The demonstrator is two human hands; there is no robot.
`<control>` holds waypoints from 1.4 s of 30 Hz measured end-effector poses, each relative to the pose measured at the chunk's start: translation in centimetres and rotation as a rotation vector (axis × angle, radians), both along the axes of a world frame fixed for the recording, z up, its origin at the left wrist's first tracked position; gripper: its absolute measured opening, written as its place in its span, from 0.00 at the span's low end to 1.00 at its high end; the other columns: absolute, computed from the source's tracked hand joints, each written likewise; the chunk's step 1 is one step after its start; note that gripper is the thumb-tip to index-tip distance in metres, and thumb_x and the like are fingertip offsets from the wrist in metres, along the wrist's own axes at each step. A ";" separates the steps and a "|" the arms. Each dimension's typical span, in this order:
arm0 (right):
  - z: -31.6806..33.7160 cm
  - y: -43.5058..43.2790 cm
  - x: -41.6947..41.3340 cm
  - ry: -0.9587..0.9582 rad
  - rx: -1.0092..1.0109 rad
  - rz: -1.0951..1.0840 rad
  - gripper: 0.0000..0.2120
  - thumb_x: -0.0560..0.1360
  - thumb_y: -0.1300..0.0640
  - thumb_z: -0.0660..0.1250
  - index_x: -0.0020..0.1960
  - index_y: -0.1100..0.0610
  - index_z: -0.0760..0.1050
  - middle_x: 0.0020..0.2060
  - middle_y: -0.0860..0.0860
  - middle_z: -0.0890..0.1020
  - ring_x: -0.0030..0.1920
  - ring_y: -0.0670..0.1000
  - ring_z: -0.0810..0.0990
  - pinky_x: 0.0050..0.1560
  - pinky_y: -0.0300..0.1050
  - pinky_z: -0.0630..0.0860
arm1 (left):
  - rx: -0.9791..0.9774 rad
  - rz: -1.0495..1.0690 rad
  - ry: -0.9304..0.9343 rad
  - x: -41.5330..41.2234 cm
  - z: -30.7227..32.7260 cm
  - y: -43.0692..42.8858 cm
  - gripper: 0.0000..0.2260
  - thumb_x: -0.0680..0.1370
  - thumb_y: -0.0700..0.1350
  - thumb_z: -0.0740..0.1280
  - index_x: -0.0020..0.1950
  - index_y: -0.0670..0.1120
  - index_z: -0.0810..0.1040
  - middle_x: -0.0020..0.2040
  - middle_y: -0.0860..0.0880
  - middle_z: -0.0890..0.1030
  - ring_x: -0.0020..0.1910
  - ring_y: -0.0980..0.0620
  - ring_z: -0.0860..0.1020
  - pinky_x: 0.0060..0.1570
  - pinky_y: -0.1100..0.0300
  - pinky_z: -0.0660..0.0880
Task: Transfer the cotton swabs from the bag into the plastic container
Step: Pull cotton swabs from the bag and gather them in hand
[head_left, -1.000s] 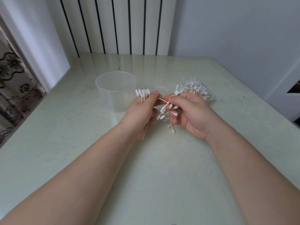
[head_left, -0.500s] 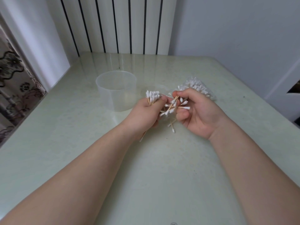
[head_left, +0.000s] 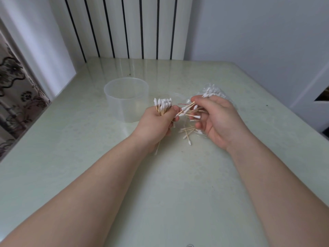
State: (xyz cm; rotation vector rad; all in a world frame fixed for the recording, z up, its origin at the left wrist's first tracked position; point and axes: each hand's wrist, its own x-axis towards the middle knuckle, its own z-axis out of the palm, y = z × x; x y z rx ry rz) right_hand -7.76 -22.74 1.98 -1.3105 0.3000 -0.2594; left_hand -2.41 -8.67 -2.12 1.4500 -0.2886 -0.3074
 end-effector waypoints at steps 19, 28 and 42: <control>-1.2 -0.3 0.2 -0.059 -0.226 0.016 0.01 0.77 0.64 0.70 0.48 0.61 0.80 0.34 0.55 0.81 0.32 0.47 0.78 0.29 0.42 0.76 | 0.116 -0.182 -0.078 0.1 0.0 0.6 0.10 0.82 0.46 0.68 0.42 0.43 0.78 0.33 0.49 0.71 0.28 0.56 0.66 0.27 0.64 0.64; 0.0 -1.6 -0.1 -0.176 -0.157 -0.167 0.06 0.78 0.60 0.70 0.42 0.56 0.82 0.43 0.56 0.84 0.36 0.49 0.77 0.26 0.41 0.70 | 0.076 -0.139 -0.012 0.0 0.2 0.5 0.11 0.84 0.45 0.65 0.45 0.40 0.77 0.34 0.48 0.72 0.27 0.55 0.65 0.25 0.65 0.63; -0.1 -1.0 -0.2 -0.147 -0.229 -0.105 0.04 0.76 0.70 0.69 0.48 0.63 0.80 0.35 0.55 0.83 0.35 0.52 0.84 0.37 0.41 0.82 | -0.074 0.066 0.134 0.0 0.6 0.0 0.10 0.86 0.48 0.60 0.47 0.45 0.73 0.30 0.51 0.77 0.25 0.56 0.67 0.25 0.64 0.65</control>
